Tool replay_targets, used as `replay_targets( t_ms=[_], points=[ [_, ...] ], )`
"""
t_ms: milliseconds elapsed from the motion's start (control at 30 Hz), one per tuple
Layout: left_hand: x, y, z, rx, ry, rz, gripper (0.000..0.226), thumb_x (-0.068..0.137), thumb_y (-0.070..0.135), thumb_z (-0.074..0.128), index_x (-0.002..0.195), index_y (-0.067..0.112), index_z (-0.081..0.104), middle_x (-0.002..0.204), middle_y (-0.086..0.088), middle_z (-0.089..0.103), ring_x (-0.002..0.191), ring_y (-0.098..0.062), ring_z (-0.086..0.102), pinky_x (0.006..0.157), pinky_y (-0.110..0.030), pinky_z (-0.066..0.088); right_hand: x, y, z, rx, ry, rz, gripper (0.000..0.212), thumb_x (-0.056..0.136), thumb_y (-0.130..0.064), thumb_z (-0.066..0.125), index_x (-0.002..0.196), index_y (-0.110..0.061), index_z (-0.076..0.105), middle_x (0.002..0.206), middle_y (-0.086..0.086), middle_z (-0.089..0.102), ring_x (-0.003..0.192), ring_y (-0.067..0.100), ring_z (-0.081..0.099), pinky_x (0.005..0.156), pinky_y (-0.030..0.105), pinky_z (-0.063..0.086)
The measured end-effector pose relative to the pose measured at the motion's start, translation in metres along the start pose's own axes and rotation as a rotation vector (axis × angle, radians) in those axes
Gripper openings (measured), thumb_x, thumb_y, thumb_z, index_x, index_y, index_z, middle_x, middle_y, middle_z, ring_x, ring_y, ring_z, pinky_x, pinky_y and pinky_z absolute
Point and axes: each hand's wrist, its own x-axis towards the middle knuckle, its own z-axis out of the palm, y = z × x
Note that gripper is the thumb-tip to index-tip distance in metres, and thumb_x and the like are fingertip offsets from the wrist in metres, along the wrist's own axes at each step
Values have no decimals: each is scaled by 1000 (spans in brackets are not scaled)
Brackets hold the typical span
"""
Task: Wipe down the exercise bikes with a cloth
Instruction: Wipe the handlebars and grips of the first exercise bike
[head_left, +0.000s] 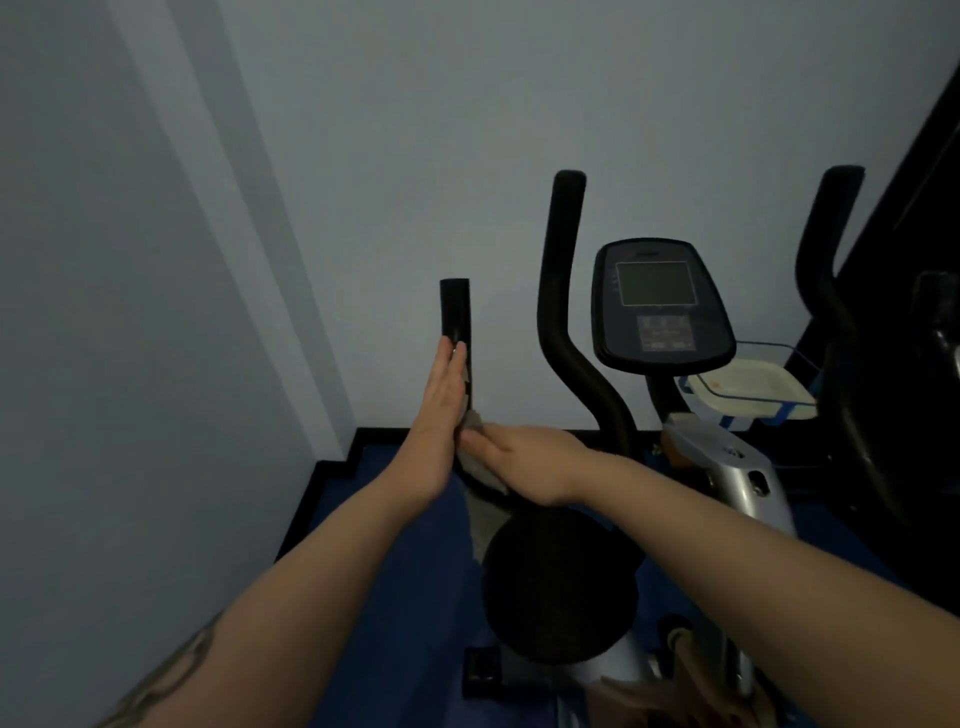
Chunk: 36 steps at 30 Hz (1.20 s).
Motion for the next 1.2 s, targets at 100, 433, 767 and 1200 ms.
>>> replay_targets(
  t_ms=[100, 433, 767, 1200],
  points=[
    [-11, 4, -2, -119, 15, -49, 50, 103, 45, 24, 152, 36, 14, 144, 30, 23, 119, 21, 37, 78, 9, 30, -11, 8, -1, -108, -78, -8, 54, 96, -60, 31, 130, -18, 37, 108, 5, 61, 87, 16, 56, 69, 33, 40],
    [-11, 2, -19, -157, 79, -84, 52, 96, 53, 22, 138, 32, 45, 126, 20, 53, 106, 14, 51, 80, 0, 41, 23, -18, 0, 465, 147, 107, 61, 101, -54, 21, 130, -5, 41, 123, 14, 57, 113, 26, 54, 103, 41, 40],
    [0, 10, -37, -142, 113, -58, 51, 97, 58, 20, 144, 42, 34, 115, 37, 58, 103, 27, 38, 102, -17, 23, 70, -34, -33, 492, 451, 260, 56, 103, -49, 22, 137, -6, 29, 125, 21, 57, 109, 33, 57, 89, 39, 44],
    [-4, -4, -39, -268, -1, -90, 32, 75, 75, 27, 97, 69, 50, 107, 40, 58, 110, 16, 46, 106, -24, 23, 64, -41, -23, 482, 368, 384, 57, 103, -43, 29, 145, -4, 19, 134, 23, 46, 114, 35, 53, 90, 35, 42]
  ],
)
